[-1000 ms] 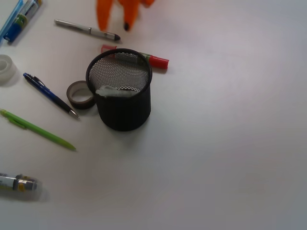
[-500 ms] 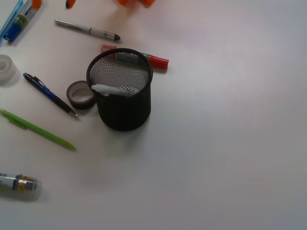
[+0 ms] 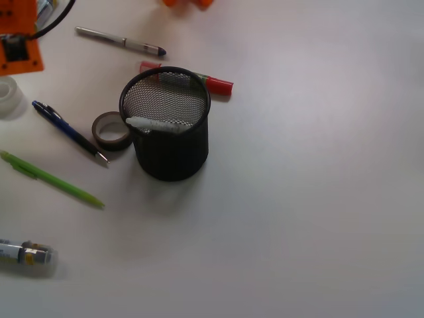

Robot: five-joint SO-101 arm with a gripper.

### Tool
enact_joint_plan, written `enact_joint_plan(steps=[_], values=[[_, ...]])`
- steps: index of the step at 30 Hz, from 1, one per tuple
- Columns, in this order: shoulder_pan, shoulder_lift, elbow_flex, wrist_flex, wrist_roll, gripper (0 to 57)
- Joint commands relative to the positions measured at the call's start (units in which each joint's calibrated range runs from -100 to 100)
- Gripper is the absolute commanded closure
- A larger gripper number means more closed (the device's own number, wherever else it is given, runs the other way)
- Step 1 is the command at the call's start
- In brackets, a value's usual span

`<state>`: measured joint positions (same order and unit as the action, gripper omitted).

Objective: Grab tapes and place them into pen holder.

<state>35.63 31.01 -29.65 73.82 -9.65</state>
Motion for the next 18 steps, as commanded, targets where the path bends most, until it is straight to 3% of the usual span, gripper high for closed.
enact_joint_plan(steps=[1,10,18], values=[[2.4,10.2,-21.1,3.7,0.2,31.1],[1.6,28.1,-43.0,12.0,0.0,31.2],[1.2,33.0,-47.6,14.6,0.0,31.2]])
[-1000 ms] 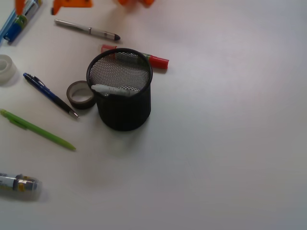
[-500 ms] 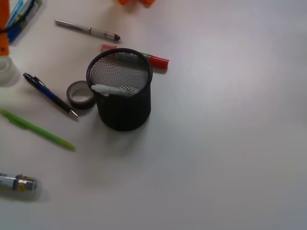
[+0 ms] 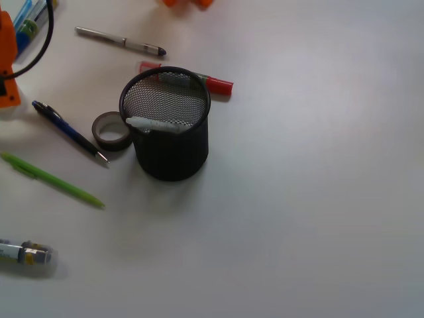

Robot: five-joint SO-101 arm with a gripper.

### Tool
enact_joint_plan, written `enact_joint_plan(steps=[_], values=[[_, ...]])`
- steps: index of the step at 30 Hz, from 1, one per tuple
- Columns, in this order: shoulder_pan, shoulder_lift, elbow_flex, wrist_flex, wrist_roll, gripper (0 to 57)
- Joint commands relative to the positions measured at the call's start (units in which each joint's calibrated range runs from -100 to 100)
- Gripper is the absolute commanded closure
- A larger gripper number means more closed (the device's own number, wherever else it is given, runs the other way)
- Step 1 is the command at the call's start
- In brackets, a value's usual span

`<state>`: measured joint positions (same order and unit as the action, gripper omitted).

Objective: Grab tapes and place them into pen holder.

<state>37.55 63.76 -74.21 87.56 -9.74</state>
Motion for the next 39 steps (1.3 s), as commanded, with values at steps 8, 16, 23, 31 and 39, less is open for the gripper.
enact_joint_plan(steps=[8,16,23,31,39], values=[[-0.4,4.0,-2.8,2.5,-0.7,31.3],[-0.4,5.0,-3.1,10.1,-2.8,50.1],[-1.3,4.6,-3.1,11.2,-2.4,57.2],[-2.2,-5.1,-9.2,12.0,0.8,57.2],[-12.5,-29.6,-4.8,12.1,2.1,57.2]])
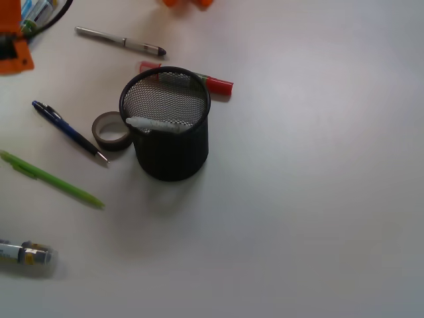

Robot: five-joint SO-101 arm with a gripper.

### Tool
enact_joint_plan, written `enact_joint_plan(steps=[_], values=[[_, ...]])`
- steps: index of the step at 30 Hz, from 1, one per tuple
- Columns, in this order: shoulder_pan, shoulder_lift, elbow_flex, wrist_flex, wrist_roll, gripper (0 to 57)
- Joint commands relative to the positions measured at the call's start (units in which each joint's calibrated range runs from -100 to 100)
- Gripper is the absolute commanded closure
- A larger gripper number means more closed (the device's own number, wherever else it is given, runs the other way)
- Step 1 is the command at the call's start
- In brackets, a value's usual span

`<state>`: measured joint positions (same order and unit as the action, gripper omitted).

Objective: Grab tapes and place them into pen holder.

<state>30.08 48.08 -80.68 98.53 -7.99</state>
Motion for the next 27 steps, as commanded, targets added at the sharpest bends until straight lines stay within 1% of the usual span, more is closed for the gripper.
enact_joint_plan(steps=[1,4,9,14,18,20,24,27], values=[[-6.9,-17.3,3.6,1.1,0.3,57.2],[-11.9,-27.7,13.5,1.1,-0.1,57.2],[-17.6,-45.7,38.7,0.7,-3.0,57.2],[-25.6,-58.9,59.8,-12.8,-3.2,57.2],[-30.9,-62.3,75.7,-30.3,-3.2,57.2],[-32.1,-62.3,81.2,-37.9,-3.2,57.2],[-32.1,-61.9,89.6,-51.3,-3.1,57.2],[-31.2,-61.8,93.3,-56.8,-3.1,57.2]])
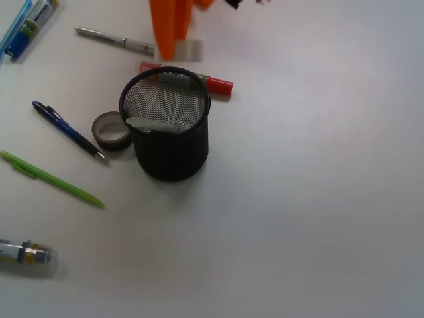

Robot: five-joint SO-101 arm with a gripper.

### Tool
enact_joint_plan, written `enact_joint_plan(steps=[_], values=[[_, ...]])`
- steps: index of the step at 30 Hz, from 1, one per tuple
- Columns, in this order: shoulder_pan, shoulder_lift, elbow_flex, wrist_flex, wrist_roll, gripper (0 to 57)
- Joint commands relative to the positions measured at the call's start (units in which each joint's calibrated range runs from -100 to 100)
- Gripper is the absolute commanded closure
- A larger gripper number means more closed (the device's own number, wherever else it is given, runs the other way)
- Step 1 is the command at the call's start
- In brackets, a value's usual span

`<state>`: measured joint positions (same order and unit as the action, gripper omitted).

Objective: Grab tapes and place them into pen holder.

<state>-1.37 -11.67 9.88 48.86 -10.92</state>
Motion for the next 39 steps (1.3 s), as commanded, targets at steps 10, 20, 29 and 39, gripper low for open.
enact_joint_plan(steps=[10,20,29,39], values=[[3.1,-2.1,11.4,-14.6,-0.6,57.2],[2.9,-2.8,17.7,-18.8,-3.2,34.0],[3.0,-3.0,17.3,-18.6,-3.2,19.4],[7.1,-22.7,13.5,3.8,-2.1,19.4]])
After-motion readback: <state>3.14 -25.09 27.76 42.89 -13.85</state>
